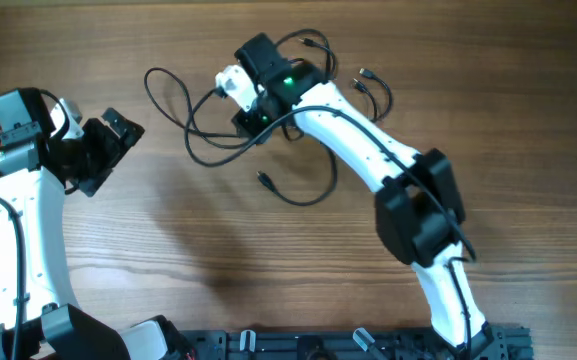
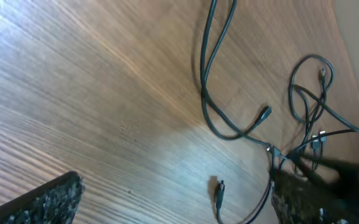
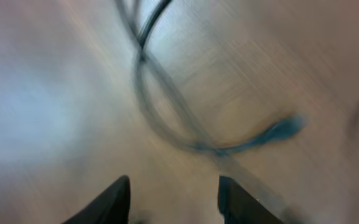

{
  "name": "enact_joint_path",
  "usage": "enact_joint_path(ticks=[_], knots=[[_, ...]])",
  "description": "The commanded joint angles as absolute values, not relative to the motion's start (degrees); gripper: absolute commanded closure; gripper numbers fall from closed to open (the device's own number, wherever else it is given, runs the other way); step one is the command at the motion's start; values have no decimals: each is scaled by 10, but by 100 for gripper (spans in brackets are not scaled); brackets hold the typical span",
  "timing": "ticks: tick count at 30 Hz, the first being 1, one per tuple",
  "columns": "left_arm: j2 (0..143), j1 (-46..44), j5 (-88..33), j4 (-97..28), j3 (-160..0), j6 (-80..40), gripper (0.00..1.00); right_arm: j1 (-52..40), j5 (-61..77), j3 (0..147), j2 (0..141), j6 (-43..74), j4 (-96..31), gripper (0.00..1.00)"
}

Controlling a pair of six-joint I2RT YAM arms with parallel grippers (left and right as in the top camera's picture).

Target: Untangle cables

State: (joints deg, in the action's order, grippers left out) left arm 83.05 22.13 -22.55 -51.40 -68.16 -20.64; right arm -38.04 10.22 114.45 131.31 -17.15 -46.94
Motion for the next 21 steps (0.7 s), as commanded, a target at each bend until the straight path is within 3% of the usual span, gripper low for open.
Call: enact_joint_path(ticks=[1,7,12,21], knots=[[833,220,-231,-508,-690,-199,0,-394,13,1147,1350,-377,-454,52],[833,220,-231,-505,-690,-199,0,-396,48,1147,1365,-477,-442,49],[833,220,-231,-505,-690,-199,0,-396,91,1147,1373,-480,-426,44],[833,220,-231,-506,-690,-199,0,-396,91,1147,1409,-478,-403,46]])
